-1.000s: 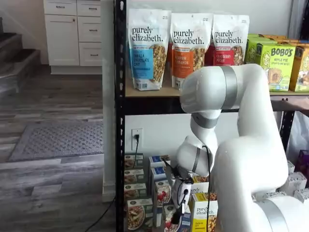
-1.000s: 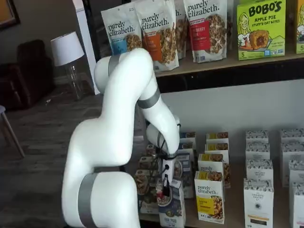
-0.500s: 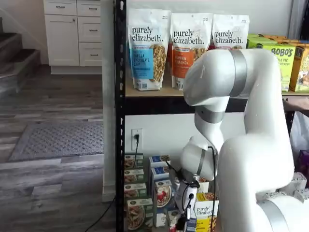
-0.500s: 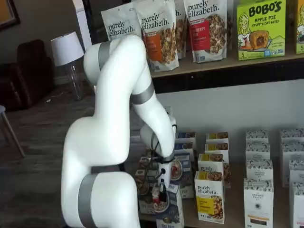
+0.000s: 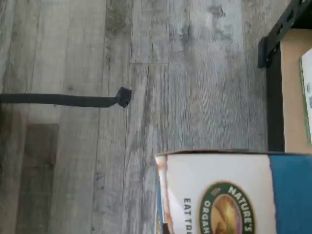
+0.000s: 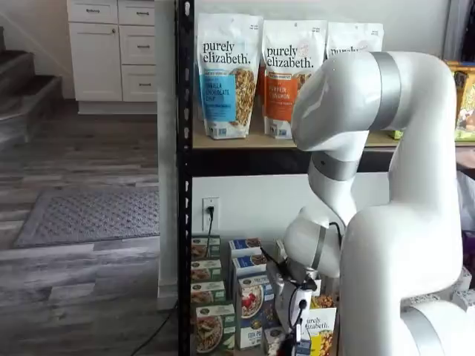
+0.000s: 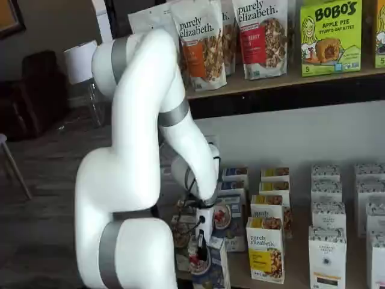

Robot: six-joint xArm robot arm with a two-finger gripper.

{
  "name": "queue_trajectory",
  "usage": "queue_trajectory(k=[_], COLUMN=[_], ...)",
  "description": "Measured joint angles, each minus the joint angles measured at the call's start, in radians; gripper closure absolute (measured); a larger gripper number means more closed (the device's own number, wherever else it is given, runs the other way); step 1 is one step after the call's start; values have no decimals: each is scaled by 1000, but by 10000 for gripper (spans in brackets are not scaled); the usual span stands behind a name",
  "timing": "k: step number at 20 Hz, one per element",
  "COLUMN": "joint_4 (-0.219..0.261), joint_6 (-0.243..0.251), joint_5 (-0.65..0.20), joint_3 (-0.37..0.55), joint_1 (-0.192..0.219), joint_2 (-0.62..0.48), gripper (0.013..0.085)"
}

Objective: Pick up the blue and white box that is on the bottom shelf, the second box from the left

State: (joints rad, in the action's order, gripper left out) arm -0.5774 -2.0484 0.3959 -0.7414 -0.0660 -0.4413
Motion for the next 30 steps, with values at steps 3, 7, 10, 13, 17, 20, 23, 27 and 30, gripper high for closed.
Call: queue_trajectory(k=[3,7,10,13,17,20,23,27,30], joint_4=[13,-3,5,34,73,134,179,209,221], joint_6=[26,31,49,88,139,199,246,281,296], joint_5=[4,19,32,39,51,70,103,148,176], joint_3=[59,114,141,164,188,202,213,219,216], joint_1=[-14,-29,-37,-45,-54,-53,-52,-52,-51], joint_2=[67,142,185,225,277,322,373,426,450], gripper=[530,530,530,530,530,530,530,530,530])
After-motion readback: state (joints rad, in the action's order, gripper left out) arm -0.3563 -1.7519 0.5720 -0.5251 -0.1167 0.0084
